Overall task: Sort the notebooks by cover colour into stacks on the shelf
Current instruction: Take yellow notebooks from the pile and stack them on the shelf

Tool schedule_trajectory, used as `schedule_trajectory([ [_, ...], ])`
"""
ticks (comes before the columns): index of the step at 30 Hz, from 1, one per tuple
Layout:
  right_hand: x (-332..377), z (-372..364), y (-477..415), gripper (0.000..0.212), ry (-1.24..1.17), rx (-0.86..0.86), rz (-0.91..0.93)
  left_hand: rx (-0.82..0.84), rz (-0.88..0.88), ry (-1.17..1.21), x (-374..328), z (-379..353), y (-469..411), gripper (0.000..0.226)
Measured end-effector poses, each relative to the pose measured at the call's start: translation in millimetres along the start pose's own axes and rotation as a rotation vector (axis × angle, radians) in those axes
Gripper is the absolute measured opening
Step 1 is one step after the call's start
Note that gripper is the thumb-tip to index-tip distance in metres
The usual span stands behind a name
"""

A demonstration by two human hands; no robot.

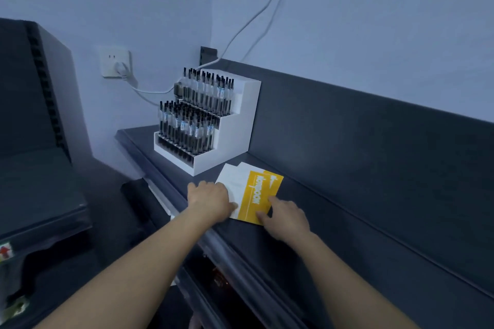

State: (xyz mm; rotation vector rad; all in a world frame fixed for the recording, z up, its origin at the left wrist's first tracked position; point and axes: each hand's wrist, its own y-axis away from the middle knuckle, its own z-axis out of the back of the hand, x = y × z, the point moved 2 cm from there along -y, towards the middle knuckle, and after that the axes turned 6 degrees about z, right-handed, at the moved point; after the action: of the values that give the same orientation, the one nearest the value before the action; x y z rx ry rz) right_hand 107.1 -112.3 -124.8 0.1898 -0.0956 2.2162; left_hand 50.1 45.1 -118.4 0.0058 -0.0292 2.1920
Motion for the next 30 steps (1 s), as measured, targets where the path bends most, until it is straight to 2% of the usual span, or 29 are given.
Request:
schedule_trajectory([
  [6, 3, -7, -26, 0.037, -0.092, -0.044, -0.075, 0.075, -0.077, 0.206, -8, -8, -38, 0.048],
  [10, 4, -9, -34, 0.038, -0.105, -0.058, -0.114, 0.097, -0.028, 0.439, -11, -9, -53, 0.032],
  [14, 3, -12, -38, 0.034, -0.106, -0.085, -0.140, 0.168, 0.082, 0.717, -10, -9, -61, 0.039],
  [16, 3, -11, -36, 0.039, -0.132, -0.088, -0.153, 0.201, 0.099, 0.751, -10, -8, -60, 0.039],
  [20, 1, -8, -28, 0.040, -0.198, -0.108, -0.178, 0.201, 0.088, 0.797, -10, -6, -53, 0.007],
  [21, -1, -8, -26, 0.040, -0.221, -0.109, -0.186, 0.192, 0.089, 0.826, -11, -5, -51, 0.007],
  [24, -3, -9, -18, 0.050, -0.307, -0.102, -0.207, 0.173, 0.097, 0.917, -17, -3, -41, 0.026],
  [26, -5, -7, -11, 0.054, -0.396, -0.106, -0.224, 0.159, 0.087, 0.992, -21, -4, -32, 0.031],
  [30, -14, -1, 10, 0.051, -0.566, -0.140, -0.284, 0.112, 0.041, 1.204, -27, 2, -4, 0.038],
])
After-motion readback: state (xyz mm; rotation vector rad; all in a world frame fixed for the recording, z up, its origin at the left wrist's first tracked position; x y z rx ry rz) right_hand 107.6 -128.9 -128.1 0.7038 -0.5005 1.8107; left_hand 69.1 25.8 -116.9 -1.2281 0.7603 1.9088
